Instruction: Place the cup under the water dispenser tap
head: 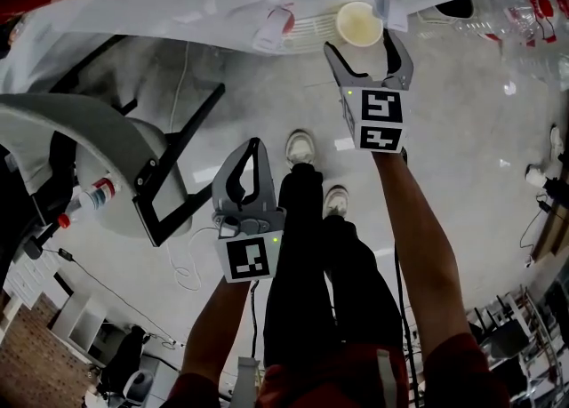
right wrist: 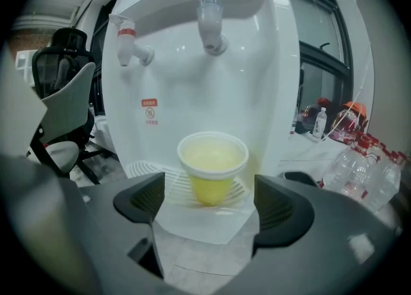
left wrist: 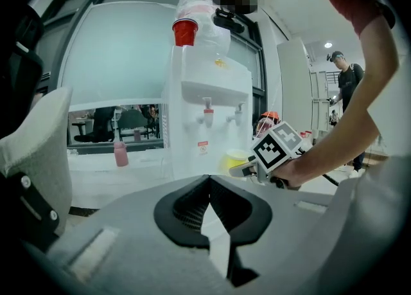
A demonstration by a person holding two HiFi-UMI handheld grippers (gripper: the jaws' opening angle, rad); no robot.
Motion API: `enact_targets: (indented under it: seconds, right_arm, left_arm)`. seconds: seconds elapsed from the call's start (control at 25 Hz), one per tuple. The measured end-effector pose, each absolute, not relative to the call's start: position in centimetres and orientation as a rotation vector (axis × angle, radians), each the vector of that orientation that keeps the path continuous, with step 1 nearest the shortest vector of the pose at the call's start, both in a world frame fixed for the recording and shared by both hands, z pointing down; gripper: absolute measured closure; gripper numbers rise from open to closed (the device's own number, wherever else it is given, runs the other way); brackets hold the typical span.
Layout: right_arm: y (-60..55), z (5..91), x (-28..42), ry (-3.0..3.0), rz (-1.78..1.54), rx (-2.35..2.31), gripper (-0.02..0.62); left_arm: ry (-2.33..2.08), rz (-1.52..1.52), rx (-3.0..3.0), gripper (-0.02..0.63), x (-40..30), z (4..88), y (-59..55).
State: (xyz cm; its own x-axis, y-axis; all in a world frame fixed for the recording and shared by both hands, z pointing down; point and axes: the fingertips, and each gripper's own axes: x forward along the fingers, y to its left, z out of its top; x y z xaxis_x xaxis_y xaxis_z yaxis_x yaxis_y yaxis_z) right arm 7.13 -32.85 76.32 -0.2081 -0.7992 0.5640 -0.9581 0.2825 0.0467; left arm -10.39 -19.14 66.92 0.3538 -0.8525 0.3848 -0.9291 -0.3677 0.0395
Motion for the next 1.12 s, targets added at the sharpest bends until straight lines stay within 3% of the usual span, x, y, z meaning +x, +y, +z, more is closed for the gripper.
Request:
enact_targets:
  seconds: [0.48,1.12]
  right_arm:
    - [-23.4,70.2,9.4,-2.094,0.439,1.568,0.186]
    - [-10.8,49.1,11.6,-2.281,0.276,1.558,0.206]
  left_arm:
    - [-1.696,0.352,2.354,0.6,-9.6,59.0,-16.4]
    - [-1.856,0.259,2.275,0.6,-9.6,45.2,-6.5]
